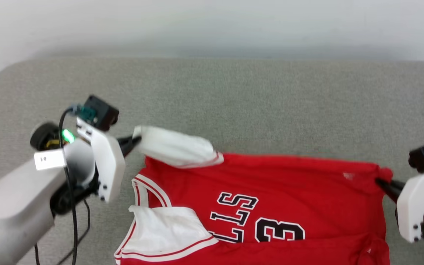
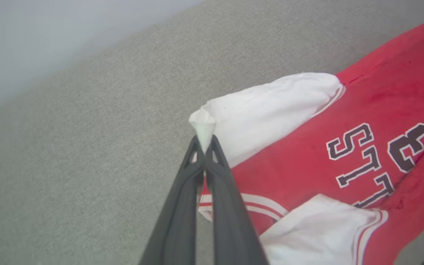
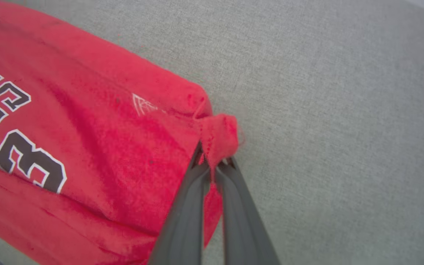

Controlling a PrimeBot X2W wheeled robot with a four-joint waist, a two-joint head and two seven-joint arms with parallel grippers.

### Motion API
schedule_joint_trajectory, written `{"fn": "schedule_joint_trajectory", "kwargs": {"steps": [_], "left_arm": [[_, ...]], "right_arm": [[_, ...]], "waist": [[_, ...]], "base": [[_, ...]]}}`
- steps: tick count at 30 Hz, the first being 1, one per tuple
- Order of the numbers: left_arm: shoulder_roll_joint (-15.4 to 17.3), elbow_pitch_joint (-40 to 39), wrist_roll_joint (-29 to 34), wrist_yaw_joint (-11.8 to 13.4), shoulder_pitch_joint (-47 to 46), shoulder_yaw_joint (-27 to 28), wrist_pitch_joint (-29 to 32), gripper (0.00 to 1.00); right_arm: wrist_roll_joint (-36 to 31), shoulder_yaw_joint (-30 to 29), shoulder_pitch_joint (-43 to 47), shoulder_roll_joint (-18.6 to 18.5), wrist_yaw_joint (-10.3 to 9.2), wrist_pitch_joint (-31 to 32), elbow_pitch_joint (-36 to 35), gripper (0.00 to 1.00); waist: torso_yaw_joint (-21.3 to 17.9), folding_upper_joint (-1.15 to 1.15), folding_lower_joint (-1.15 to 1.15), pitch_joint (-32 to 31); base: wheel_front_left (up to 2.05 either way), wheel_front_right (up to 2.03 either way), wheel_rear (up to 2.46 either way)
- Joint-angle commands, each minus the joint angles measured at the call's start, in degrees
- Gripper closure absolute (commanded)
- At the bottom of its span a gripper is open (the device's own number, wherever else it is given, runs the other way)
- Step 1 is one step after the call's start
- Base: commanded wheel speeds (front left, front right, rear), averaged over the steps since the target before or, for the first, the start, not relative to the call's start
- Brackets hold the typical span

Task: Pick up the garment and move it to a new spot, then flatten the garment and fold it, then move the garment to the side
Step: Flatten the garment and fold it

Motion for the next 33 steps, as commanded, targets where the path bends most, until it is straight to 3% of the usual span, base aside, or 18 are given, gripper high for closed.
{"fn": "schedule_joint_trajectory", "kwargs": {"steps": [1, 8, 13, 20, 28, 29, 30, 31, 33], "left_arm": [[0.87, -1.69, -0.77, 0.98, 2.65, -0.31, -0.5, 1.0], [5.14, -9.18, -3.71, 5.52, 12.48, -1.92, -1.57, 1.0], [6.34, -11.23, -6.09, 7.44, 18.98, -3.39, -3.03, 1.0], [4.2, -8.5, -8.54, 7.32, 24.61, -4.73, -4.91, 1.0], [0.38, -1.42, -9.25, 6.29, 26.32, -4.53, -7.87, 1.0], [-0.07, -0.67, -9.36, 6.53, 26.44, -4.07, -8.91, 0.9], [-0.28, -0.2, -9.14, 6.82, 26.52, -3.78, -9.94, 0.02], [-0.37, 0.13, -9.11, 7.24, 26.71, -3.21, -11.2, 0.0], [-0.43, 0.39, -8.79, 7.96, 27.21, -2.43, -13.64, 0.0]], "right_arm": [[0.04, -1.08, 3.05, -0.08, -0.05, -0.05, -1.35, 1.0], [-0.19, -7.53, 15.38, 1.23, -0.05, 1.23, -7.8, 1.0], [-0.39, -10.91, 23.02, 3.09, -0.05, 3.14, -11.34, 1.0], [-0.84, -13.53, 29.03, 5.63, -0.05, 5.47, -11.69, 1.0], [-1.96, -11.93, 27.76, 7.75, -0.06, 4.28, -5.86, 1.0], [-1.92, -11.82, 27.43, 8.06, -0.07, 3.43, -5.46, 0.91], [-1.86, -11.86, 27.19, 8.08, -0.07, 2.66, -5.36, 0.37], [-1.98, -11.87, 26.97, 7.91, -0.07, 1.87, -5.56, 0.0], [-2.02, -12.56, 26.95, 7.46, -0.06, 0.37, -6.62, 0.0]], "waist": [[0.98, 0.0, 0.01, -2.32], [2.49, 0.0, 0.01, -5.21], [2.99, 0.0, 0.01, -5.6], [3.21, 0.0, 0.01, -4.23], [2.75, 0.0, 0.01, -2.53], [2.72, 0.0, 0.01, -2.62], [2.65, 0.0, 0.01, -2.85], [2.56, 0.0, 0.01, -3.21], [2.5, 0.0, 0.01, -4.05]], "base": [[0.0, 0.0, 0.0], [0.0, 0.0, 0.0], [0.0, 0.0, 0.0], [0.0, 0.0, 0.0], [0.0, 0.0, 0.0], [0.0, 0.0, 0.0], [0.0, 0.0, 0.0], [0.0, 0.0, 0.0], [0.0, 0.0, 0.0]]}}
